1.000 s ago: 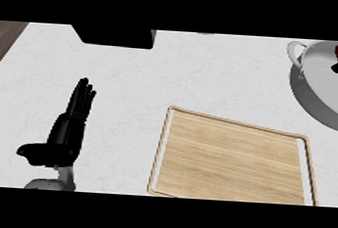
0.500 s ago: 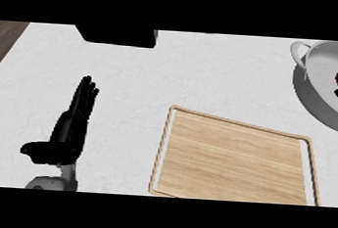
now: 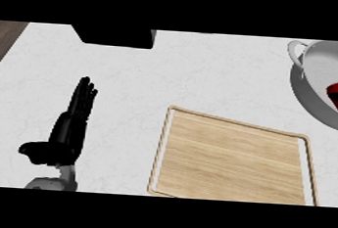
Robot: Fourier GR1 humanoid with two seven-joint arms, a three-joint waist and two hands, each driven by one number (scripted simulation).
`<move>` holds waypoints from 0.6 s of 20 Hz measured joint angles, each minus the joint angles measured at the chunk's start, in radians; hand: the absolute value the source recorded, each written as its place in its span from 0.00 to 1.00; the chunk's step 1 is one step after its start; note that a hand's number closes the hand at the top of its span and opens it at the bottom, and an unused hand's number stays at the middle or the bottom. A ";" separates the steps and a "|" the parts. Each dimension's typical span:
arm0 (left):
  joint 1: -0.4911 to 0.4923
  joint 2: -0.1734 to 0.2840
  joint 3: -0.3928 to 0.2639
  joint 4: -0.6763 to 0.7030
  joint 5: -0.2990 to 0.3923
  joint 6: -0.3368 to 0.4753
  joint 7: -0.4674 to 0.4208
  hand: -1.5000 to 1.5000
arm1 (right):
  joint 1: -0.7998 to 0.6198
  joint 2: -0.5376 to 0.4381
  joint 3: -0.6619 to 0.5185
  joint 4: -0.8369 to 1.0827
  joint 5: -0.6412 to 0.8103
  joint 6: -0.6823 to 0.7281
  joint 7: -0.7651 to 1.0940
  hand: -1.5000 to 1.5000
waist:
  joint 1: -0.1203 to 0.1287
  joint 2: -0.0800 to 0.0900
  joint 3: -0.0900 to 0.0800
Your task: Pick the can from the tray and place it in the pot
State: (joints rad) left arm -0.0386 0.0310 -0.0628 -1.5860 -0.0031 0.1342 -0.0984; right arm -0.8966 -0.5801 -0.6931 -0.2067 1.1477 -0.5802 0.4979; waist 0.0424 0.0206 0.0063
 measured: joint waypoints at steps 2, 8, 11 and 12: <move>-0.001 0.002 0.004 -0.001 0.003 -0.001 0.000 0.50 | 0.000 0.015 -0.041 -0.050 -0.052 -0.078 -0.073 0.00 | -0.004 -0.002 0.001; 0.020 0.000 0.001 -0.006 -0.002 0.002 -0.005 0.50 | 0.019 0.058 -0.183 -0.176 -0.258 -0.218 -0.314 0.00 | -0.013 -0.007 0.000; 0.019 0.005 0.007 -0.008 0.000 0.000 -0.002 0.50 | 0.053 0.061 -0.249 -0.209 -0.367 -0.233 -0.432 0.00 | -0.015 -0.008 -0.001; 0.018 0.002 0.005 -0.001 -0.002 0.001 -0.010 0.50 | 0.067 0.058 -0.267 -0.216 -0.400 -0.232 -0.470 0.00 | -0.017 -0.008 -0.001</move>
State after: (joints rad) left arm -0.0203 0.0326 -0.0573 -1.5868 -0.0046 0.1354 -0.1081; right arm -0.8299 -0.5223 -0.9605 -0.4228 0.7473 -0.8121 0.0275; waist 0.0259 0.0130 0.0053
